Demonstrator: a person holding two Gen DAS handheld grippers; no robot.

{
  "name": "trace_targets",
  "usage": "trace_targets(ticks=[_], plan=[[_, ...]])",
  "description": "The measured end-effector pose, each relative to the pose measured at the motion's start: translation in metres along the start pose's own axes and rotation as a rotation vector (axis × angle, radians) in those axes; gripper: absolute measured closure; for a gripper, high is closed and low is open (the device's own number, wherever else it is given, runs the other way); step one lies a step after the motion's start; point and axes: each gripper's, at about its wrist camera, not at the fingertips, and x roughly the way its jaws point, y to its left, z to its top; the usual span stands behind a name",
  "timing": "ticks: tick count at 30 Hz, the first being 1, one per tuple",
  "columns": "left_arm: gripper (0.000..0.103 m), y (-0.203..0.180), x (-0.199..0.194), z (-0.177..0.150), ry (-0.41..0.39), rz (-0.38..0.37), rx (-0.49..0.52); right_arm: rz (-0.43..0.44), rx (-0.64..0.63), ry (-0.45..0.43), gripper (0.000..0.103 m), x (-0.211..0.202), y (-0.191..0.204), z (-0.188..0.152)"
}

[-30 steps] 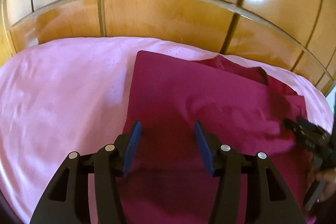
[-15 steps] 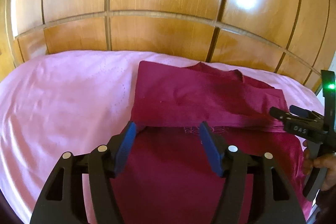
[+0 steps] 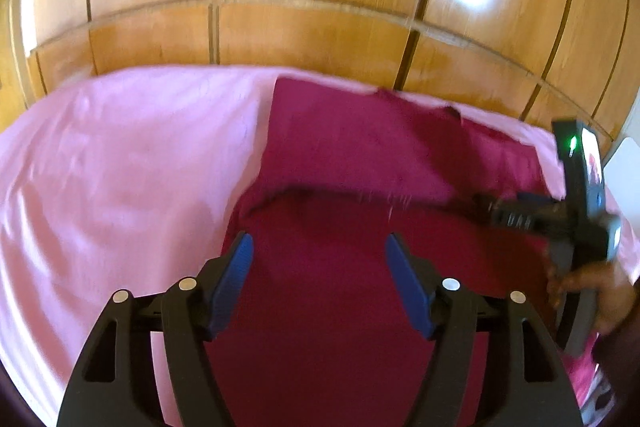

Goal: Fold small clothes

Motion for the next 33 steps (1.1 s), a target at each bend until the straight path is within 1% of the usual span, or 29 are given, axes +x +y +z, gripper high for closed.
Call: trace_targets(ticks=[3,7,10,11,13,14,16,17,18,19,20,21,22,24,25,26,27,28,29,31,33], plan=[[0.035,0.017,-0.006,-0.016,0.028,-0.003,-0.018,0.006,0.0,0.004,0.01,-0.01,-0.002,-0.002],[0.035,0.047,-0.021,-0.038,0.056,-0.017,-0.074,0.031,-0.012,-0.01,0.009,-0.037,-0.009,-0.019],[0.035,0.069,-0.033,-0.056,0.087,-0.033,-0.113,0.039,-0.011,-0.018,0.009,-0.061,-0.026,-0.041],[0.035,0.075,-0.038,-0.063,0.102,-0.051,-0.128,0.042,-0.003,-0.014,0.009,-0.07,-0.036,-0.051],[0.035,0.081,-0.045,-0.076,0.132,-0.062,-0.128,0.051,0.023,-0.001,0.009,-0.082,-0.052,-0.068],[0.038,0.081,-0.049,-0.083,0.135,-0.062,-0.123,0.066,0.049,0.018,0.009,-0.089,-0.064,-0.08],[0.042,0.082,-0.056,-0.092,0.151,-0.085,-0.113,0.113,0.091,0.074,0.011,-0.102,-0.082,-0.106],[0.048,0.082,-0.061,-0.097,0.161,-0.106,-0.109,0.137,0.11,0.098,0.015,-0.109,-0.09,-0.12],[0.055,0.082,-0.064,-0.1,0.167,-0.119,-0.109,0.156,0.124,0.115,0.024,-0.114,-0.093,-0.13],[0.059,0.083,-0.067,-0.103,0.176,-0.138,-0.109,0.186,0.145,0.143,0.031,-0.12,-0.097,-0.143],[0.067,0.082,-0.07,-0.107,0.192,-0.164,-0.105,0.217,0.161,0.173,0.033,-0.127,-0.1,-0.16],[0.07,0.08,-0.071,-0.108,0.208,-0.187,-0.097,0.23,0.16,0.182,0.037,-0.133,-0.1,-0.168],[0.07,0.078,-0.072,-0.111,0.223,-0.203,-0.088,0.246,0.156,0.193,0.041,-0.14,-0.098,-0.178],[0.072,0.068,-0.074,-0.12,0.245,-0.227,-0.041,0.299,0.157,0.23,0.044,-0.152,-0.091,-0.2],[0.077,0.064,-0.074,-0.123,0.252,-0.23,-0.024,0.316,0.15,0.242,0.047,-0.155,-0.086,-0.207],[0.087,0.06,-0.073,-0.126,0.264,-0.231,-0.004,0.328,0.128,0.255,0.052,-0.159,-0.08,-0.214],[0.092,0.059,-0.073,-0.127,0.268,-0.238,-0.006,0.334,0.112,0.267,0.065,-0.16,-0.076,-0.217],[0.093,0.059,-0.073,-0.126,0.269,-0.25,-0.02,0.341,0.103,0.281,0.082,-0.161,-0.073,-0.22],[0.094,0.061,-0.074,-0.123,0.266,-0.27,-0.043,0.358,0.101,0.286,0.091,-0.163,-0.071,-0.22],[0.094,0.063,-0.079,-0.114,0.249,-0.318,-0.073,0.395,0.105,0.268,0.093,-0.17,-0.071,-0.214],[0.094,0.064,-0.086,-0.1,0.214,-0.389,-0.108,0.479,0.15,0.207,0.094,-0.181,-0.076,-0.198]])
